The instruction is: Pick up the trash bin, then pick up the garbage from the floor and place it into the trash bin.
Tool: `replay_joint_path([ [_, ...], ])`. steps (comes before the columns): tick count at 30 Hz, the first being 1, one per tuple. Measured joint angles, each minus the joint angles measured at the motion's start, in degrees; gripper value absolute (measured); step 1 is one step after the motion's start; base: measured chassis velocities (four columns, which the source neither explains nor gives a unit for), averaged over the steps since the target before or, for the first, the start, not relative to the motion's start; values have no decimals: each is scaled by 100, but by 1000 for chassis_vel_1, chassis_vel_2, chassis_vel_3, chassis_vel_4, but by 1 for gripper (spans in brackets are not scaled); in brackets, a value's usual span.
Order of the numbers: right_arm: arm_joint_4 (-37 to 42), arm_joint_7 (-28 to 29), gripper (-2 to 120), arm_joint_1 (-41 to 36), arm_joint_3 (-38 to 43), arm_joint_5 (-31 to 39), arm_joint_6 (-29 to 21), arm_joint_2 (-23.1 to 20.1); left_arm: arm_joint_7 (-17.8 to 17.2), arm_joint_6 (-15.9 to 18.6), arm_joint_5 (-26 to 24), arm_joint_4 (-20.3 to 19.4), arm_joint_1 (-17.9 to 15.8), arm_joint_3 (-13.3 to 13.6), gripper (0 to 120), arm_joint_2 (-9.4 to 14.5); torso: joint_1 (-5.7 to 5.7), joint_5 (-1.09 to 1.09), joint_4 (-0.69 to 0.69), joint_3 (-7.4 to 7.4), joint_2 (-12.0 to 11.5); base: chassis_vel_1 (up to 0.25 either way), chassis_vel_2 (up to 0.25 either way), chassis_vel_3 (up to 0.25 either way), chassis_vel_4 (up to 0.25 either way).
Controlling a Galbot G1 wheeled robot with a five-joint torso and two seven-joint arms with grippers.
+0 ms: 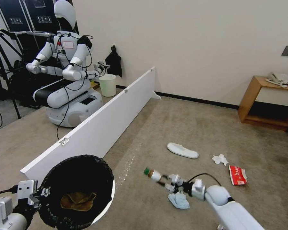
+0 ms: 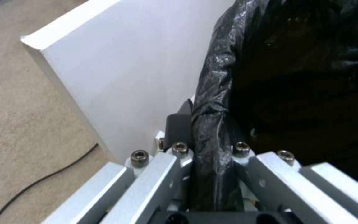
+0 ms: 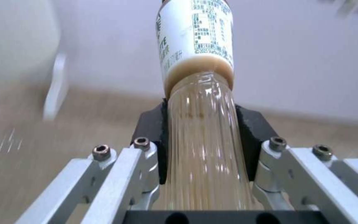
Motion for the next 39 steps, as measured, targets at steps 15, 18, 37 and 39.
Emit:
replay_joint_path([
  [15, 3093, 1061, 30, -721, 818, 2221, -725, -569, -90, 15, -133, 37, -396, 338, 3, 269, 0, -1, -4, 0, 0, 0, 0, 0, 0],
  [18, 3687, 1414, 30, -532, 527, 3067, -962, -727, -97, 17, -141, 66, -491, 391, 3, 303, 0, 1, -4, 0, 0, 0, 0, 0, 0],
  [37, 4372, 1997, 30, 1886, -2067, 4720, -1342, -157, -169, 18, -120, -70, -503, 615, 3, 200, 0, -1, -3, 0, 0, 0, 0, 0, 0],
  [39, 4306, 1997, 30, 1981, -2290, 4714, -1341, -11, -170, 18, -119, -85, -471, 589, 3, 189, 0, -1, -5, 0, 0, 0, 0, 0, 0],
])
